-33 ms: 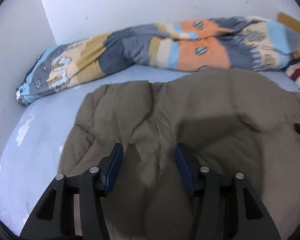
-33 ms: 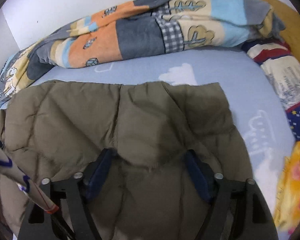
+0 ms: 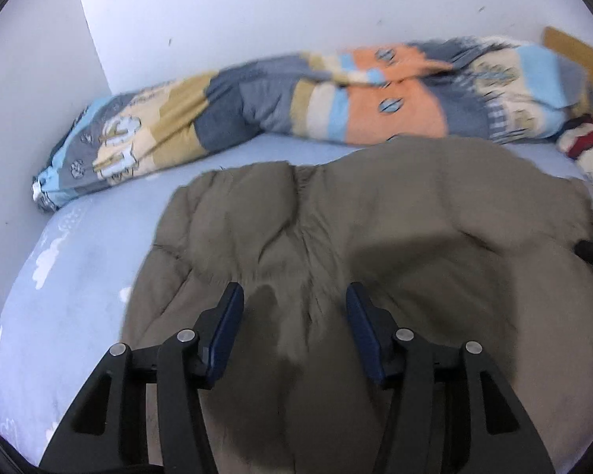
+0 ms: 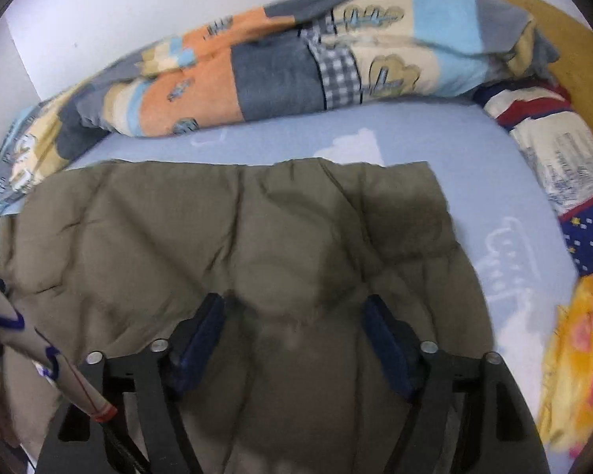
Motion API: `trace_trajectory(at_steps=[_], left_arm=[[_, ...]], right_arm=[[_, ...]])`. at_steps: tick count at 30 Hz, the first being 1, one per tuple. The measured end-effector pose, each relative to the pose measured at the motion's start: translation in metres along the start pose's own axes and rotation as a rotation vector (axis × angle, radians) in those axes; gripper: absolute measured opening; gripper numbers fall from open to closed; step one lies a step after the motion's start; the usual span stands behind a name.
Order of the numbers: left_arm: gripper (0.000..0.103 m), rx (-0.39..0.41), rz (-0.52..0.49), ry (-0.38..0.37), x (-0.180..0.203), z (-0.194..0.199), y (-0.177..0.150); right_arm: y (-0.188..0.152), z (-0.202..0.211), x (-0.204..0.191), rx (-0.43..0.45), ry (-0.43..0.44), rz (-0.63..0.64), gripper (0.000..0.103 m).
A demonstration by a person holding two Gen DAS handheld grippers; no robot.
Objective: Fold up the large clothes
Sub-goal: 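Release the hem and press the folded jacket flat with both tools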
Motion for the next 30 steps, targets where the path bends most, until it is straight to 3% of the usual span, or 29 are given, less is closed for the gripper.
trace_trajectory(at_steps=[5,9,11,18,22,30], left_arm=[[0.054,0.066,0.012,-0.046,0.000,0.077,-0.030],[0.054,0.087,0.016,-0.049,-0.003,0.112,-0.061],[0.054,0.089,0.035,-0.043,-0.009,0.118,-0.074],[0.054,0.053,0.117,-0.004,-0.032,0.084,-0.090],[0.054,0.011,0.122,0.006,-0.037,0.062,-0.095],[0.056,-0.035,0.108,0.032,-0.034,0.039,-0.101]], right_arm=[[-0.029,0.076,-0.028,0.096,0.020,0.023,0.077],[-0.064,0.111,-0.057,0.119,0.004,0.066,0.077],[-0.083,0.125,-0.070,0.135,-0.047,0.105,0.076],[-0.109,0.133,-0.089,0.180,-0.095,0.140,0.070],[-0.106,0.109,-0.086,0.136,-0.074,0.122,0.061],[-0.111,0.068,-0.079,0.050,-0.034,0.087,0.061]])
Point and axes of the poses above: each gripper's, at about its wrist camera, not at the fingertips, and z roughly against the way its jaws point, x to its right, y to its top, the point moved 7 cm from there along -z, roughly the way its jaws point, and after that the axes turned 2 degrees about z, right-handed, at the moved point
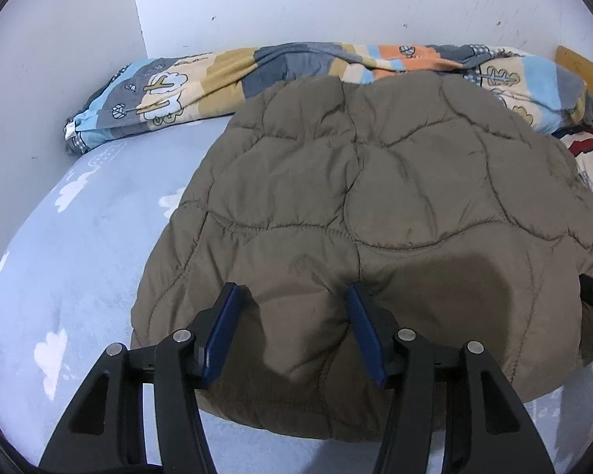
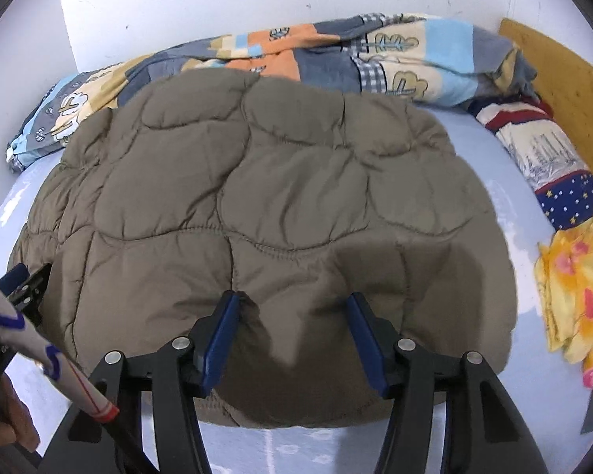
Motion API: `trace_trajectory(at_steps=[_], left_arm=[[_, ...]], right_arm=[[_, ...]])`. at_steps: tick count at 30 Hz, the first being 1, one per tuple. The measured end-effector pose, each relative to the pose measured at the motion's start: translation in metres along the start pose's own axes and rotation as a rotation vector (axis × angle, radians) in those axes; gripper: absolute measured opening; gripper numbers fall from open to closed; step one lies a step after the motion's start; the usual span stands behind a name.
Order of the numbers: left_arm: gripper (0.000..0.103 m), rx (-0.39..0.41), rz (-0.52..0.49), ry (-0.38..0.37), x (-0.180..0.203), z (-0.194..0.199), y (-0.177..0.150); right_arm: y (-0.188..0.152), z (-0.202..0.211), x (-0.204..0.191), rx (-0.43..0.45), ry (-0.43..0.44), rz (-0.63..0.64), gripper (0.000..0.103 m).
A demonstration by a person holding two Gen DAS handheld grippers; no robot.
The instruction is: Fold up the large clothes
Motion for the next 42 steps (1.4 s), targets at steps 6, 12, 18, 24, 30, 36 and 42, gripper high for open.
trace_trajectory(at_steps=[6,12,18,24,30,36,42], left_arm=[[0.057,-0.014,-0.014,-0.007,-0.001,-0.007,-0.004],[0.057,-0.020,-0.034,0.001,0.000,-0.010,-0.007],[0.057,-0.025,-0.023,-0.003,-0.001,-0.009,-0.005],[0.056,0.028,0.076,-0.041,-0.024,0.012,0.020],[0.056,-0.052,0.145,0.000,-0.058,-0.011,0.017],[0.059,-0.102,0.100,0.030,-0.055,-0.027,0.007],[0.059,-0.035,0.135,0.020,-0.058,-0.006,0.016]], right_arm=[[-0.007,-0.012,-0.007,-0.011,-0.030,0.033,0.061],[-0.011,-0.020,-0.009,-0.022,-0.035,0.046,0.062],[-0.011,-0.024,-0.008,-0.032,-0.031,0.045,0.062],[0.006,-0.002,0.002,-0.002,0.020,-0.007,0.056],[0.023,0.002,0.055,0.024,-0.016,-0.143,0.055],[0.010,-0.034,0.074,-0.085,0.037,-0.233,0.053],[0.017,-0.015,0.068,-0.050,0.017,-0.206,0.052]])
Point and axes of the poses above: each gripper's, at about its wrist camera, not at the fingertips, and z roughly against the way its jaws point, x to its right, y to its top, the point moved 7 cm from there along -z, roughly the way its jaws point, and after that the axes turned 2 degrees about z, right-handed, at the moved point
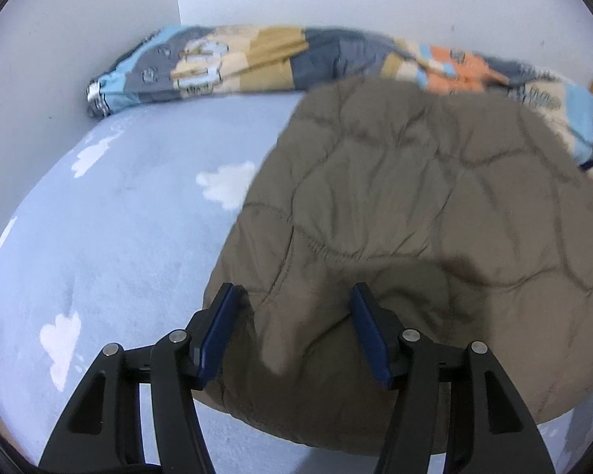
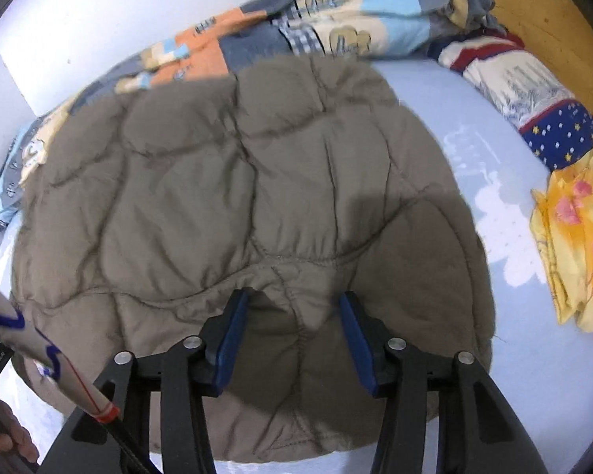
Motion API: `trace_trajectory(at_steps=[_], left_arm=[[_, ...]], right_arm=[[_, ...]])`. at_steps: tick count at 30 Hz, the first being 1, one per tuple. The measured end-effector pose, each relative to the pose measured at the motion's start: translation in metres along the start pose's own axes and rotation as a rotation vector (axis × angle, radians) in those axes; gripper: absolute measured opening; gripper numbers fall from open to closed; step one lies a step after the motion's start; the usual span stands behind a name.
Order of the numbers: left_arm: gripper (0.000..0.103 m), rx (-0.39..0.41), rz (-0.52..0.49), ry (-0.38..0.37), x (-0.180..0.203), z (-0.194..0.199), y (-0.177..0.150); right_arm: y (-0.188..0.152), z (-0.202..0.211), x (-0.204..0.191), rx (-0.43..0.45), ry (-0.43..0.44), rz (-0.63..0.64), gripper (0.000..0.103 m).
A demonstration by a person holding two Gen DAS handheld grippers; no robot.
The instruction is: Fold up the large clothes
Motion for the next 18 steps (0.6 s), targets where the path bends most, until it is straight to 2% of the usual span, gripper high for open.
trace_trajectory(at_steps=[2,4,8,10,13,16,18], left_arm=[[0.059,0.046,0.000,0.008,-0.001,0.009,0.007],[0.059,0.062,-0.002,0.048,-0.008,0.011,0.011],[0.059,-0.010,0.063,0.059,-0.033,-0.006,0.007],[0.059,-0.043,0.063,0.061,-0.038,-0.015,0.003],[0.059,-0.073,0.052,0.052,-0.035,-0.023,-0.004],[0.059,-0.097,0.037,0.047,-0.033,-0.029,-0.009],[0.059,-0.102,0.042,0.031,-0.036,-0.027,-0.006]], right_arm=[[0.005,0.015,-0.009,0.050,0.011,0.021,0.052],[0.008,0.027,-0.012,0.083,0.003,0.035,0.052],[0.018,0.032,0.012,0.096,-0.026,-0.018,0.052],[0.018,0.028,0.037,0.078,-0.040,-0.087,0.052],[0.011,0.008,0.065,-0.008,-0.010,-0.185,0.050],[0.001,-0.015,0.064,-0.092,0.015,-0.182,0.050],[0.001,-0.015,0.063,-0.093,0.007,-0.166,0.050]])
Point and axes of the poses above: each gripper's, at about its wrist camera, not at the fingertips, and z roughly against the way its jaws point, x to its right, y to its top, the point moved 7 cm from there along -z, roughly the way its jaws point, and after that the axes turned 2 degrees about z, right-handed, at the moved point
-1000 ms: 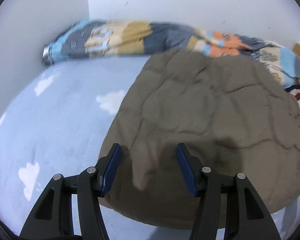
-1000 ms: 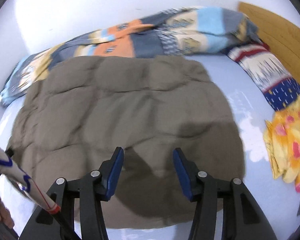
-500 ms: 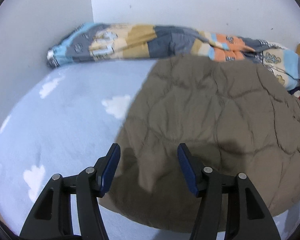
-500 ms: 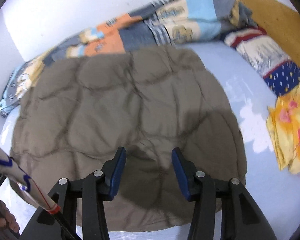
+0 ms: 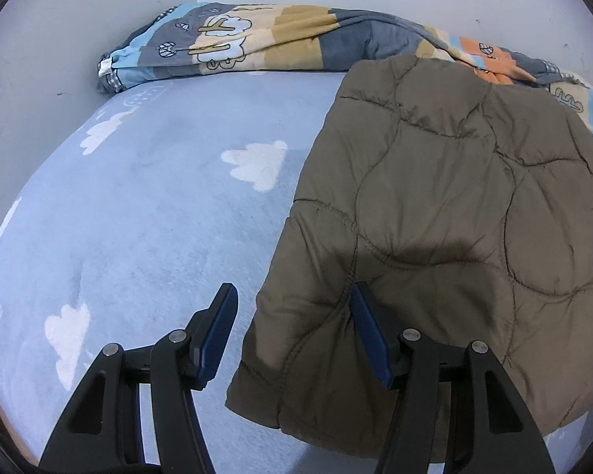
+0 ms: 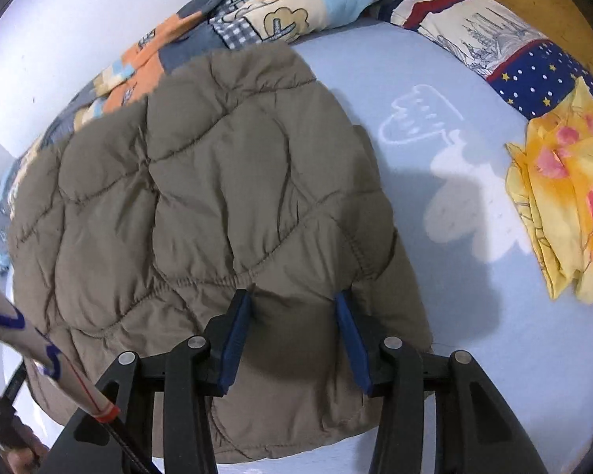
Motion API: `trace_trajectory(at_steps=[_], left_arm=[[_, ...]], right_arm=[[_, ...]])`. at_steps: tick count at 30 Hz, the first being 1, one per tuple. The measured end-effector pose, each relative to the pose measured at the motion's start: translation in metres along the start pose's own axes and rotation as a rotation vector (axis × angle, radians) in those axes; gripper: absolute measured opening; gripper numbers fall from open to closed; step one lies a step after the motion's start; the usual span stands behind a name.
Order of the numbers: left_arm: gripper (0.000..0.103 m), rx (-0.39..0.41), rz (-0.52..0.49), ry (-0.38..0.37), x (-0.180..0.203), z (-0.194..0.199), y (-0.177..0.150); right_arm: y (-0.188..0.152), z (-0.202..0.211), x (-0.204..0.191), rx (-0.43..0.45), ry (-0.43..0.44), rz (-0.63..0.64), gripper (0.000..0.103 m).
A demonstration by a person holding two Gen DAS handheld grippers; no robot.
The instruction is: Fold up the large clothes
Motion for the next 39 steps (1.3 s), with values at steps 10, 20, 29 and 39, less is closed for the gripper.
trace_trajectory(at_steps=[10,20,29,39], left_arm=[[0.059,-0.001,0.101,-0.074,-0.041,0.014,0.013],[0.059,-0.014,-0.020,0.052,-0.025,0.005,0.003],[0.068,-0.057,0.160,-0.118,-0.062,0.025,0.007],[0.068,-0.186,0.292,-0.287,-0.056,0.002,-0.025]], right_arm=[[0.000,0.036,0.050,0.032,0.049,-0.055,0.050],[-0.017,0.014,0.064,-0.051,0.034,-0.078,0.049],[-0.019,0.032,0.076,-0.027,0.144,-0.163,0.057],[-0.041,0.016,0.076,-0.086,0.222,-0.244,0.075]])
Point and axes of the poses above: each gripper's, at about its wrist camera, not at the fingertips, and z roughly against the way its jaws point, x to its right, y to its top, the point moved 7 cm from there along -z, roughly the way its jaws point, and after that the axes turned 2 degrees about z, right-handed, at the moved point
